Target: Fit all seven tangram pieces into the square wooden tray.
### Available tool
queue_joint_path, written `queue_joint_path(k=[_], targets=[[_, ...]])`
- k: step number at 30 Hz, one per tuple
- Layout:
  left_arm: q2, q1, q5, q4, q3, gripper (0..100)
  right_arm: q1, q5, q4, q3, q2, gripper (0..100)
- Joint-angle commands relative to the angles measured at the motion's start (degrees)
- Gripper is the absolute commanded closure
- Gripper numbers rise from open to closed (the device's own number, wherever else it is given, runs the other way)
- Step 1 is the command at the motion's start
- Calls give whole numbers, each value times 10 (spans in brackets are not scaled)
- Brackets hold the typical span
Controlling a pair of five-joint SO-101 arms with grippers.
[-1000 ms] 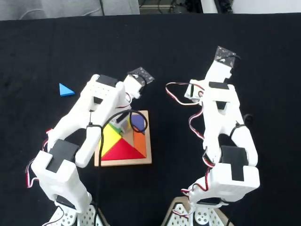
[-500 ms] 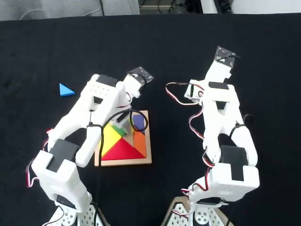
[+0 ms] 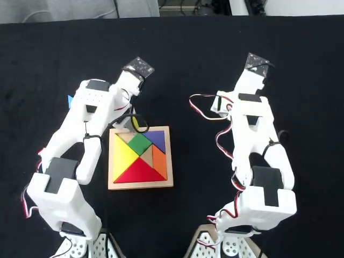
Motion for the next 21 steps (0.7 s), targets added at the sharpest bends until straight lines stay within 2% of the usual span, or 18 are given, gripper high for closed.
queue_joint_path(k=[1, 21], targets=[[0, -9, -7, 8, -5, 708, 9, -7, -11, -28, -39, 987], [2, -13, -8, -27, 40, 708, 6, -7, -11, -28, -38, 987]])
